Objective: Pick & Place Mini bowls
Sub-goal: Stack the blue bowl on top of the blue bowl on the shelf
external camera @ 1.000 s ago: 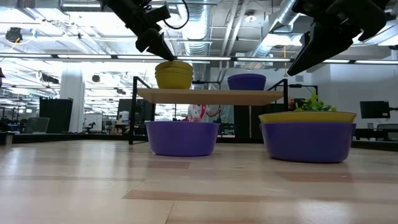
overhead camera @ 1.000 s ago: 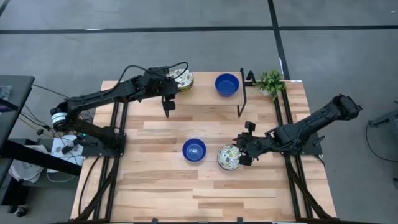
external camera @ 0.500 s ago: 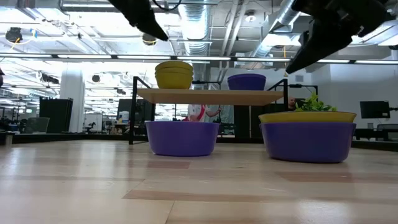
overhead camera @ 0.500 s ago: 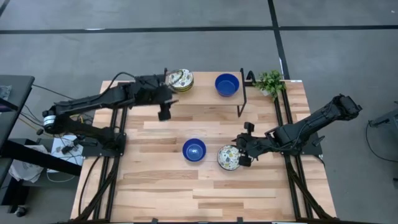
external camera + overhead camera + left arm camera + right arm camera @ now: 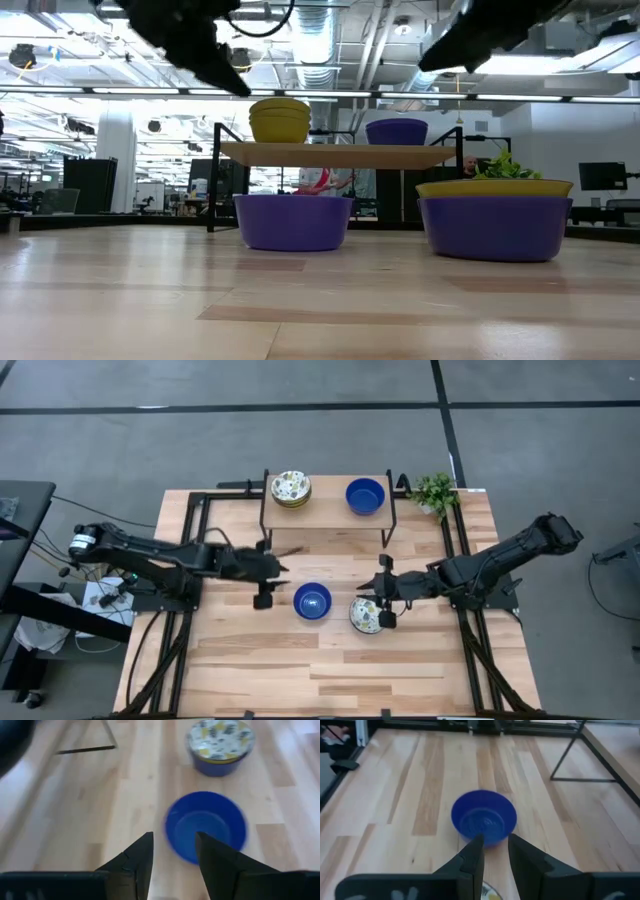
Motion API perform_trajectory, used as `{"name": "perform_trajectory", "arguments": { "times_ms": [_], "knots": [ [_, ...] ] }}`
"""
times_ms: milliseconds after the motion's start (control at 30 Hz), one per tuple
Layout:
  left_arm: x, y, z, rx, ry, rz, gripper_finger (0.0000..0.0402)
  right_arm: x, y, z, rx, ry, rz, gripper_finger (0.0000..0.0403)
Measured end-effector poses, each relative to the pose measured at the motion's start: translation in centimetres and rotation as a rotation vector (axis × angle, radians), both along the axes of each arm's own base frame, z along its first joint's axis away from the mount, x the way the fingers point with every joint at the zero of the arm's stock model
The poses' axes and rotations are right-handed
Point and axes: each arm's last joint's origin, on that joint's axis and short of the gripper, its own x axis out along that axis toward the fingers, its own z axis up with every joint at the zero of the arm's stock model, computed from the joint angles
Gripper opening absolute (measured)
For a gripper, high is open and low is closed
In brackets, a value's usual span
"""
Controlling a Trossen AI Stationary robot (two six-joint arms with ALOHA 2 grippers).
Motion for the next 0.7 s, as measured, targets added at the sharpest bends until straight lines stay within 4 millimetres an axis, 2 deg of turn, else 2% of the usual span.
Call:
{"name": "perform_trajectory", "arguments": {
  "times_ms": [167, 400, 700],
  "knots": [
    [-0.2, -2.0, -2.8, -0.073, -0.071, -0.055, 0.0145, 0.5, -1.0, 0.2, 0.002, -0.01, 0.051, 0.0079],
    [-1.9, -5.1, -6.7, -0.176, -0.094, -0.1, 0.0145, 2.0, -1.2, -0.3, -0.057, -0.049, 0.161, 0.0079],
    [-4.0, -7.5, -7.6, -0.225, -0.16, -0.119, 0.0145, 7.0, -0.7, -3.0, -0.174, 0.078, 0.228, 0.0079]
  ]
}}
